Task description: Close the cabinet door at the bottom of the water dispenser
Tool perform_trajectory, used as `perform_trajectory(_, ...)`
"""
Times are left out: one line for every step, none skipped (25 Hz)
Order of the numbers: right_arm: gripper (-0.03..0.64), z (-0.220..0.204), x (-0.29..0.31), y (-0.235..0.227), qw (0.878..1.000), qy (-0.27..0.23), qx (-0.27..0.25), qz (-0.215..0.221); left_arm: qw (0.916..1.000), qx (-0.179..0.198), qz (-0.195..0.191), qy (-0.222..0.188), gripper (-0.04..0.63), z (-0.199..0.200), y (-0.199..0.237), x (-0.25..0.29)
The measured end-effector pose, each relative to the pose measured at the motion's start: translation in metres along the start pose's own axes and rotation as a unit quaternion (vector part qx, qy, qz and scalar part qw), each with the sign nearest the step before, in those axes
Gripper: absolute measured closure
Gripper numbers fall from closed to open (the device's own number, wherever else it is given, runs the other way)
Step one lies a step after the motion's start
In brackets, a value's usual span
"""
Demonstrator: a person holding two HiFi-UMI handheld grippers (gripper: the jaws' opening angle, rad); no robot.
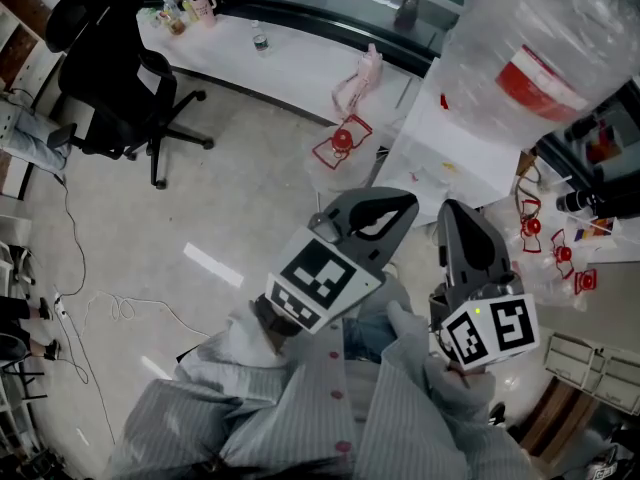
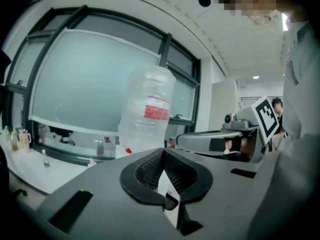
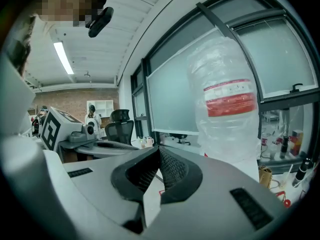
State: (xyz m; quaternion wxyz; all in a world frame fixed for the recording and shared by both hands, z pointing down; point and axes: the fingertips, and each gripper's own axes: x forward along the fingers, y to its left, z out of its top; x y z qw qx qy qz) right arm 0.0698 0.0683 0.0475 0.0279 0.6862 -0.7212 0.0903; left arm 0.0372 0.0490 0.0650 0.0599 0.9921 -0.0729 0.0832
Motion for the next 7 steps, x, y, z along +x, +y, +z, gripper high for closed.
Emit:
perform_trajectory(0.604, 0.0, 0.0, 0.0, 1.0, 0.0, -0.003, 0.0, 0.9999, 0.008, -0.006, 0.006, 0.585, 0.0, 0.002, 0.002)
perform_trajectory(0.604, 0.001, 0.001, -0.001, 1.0, 0.001, -0.005, 0.0, 0.9998, 0.012, -0.012, 0.008, 0.586, 0.002, 0.004, 0.004)
perform_trajectory(0.604, 0.002, 0.002, -0.001, 1.0, 0.001, -0.007, -0.001, 0.9997, 0.013, -0.018, 0.008, 0.585, 0.003, 0.008, 0.006)
perform_trajectory(0.603, 0.002, 0.002, -0.002, 1.0, 0.001, -0.009, -0.001, 0.9996, 0.014, -0.023, 0.008, 0.586, 0.005, 0.011, 0.008)
perform_trajectory(0.604, 0.003, 0.004, -0.003, 1.0, 0.001, -0.011, -0.001, 0.9994, 0.015, -0.028, 0.009, 0.585, 0.006, 0.016, 0.009)
perform_trajectory(0.604, 0.004, 0.005, -0.004, 1.0, 0.0, -0.013, -0.002, 0.9993, 0.018, -0.032, 0.01, 0.586, 0.007, 0.02, 0.011)
perform_trajectory(0.603, 0.005, 0.006, -0.005, 1.0, 0.0, -0.014, -0.002, 0.9991, 0.021, -0.035, 0.011, 0.585, 0.008, 0.024, 0.012)
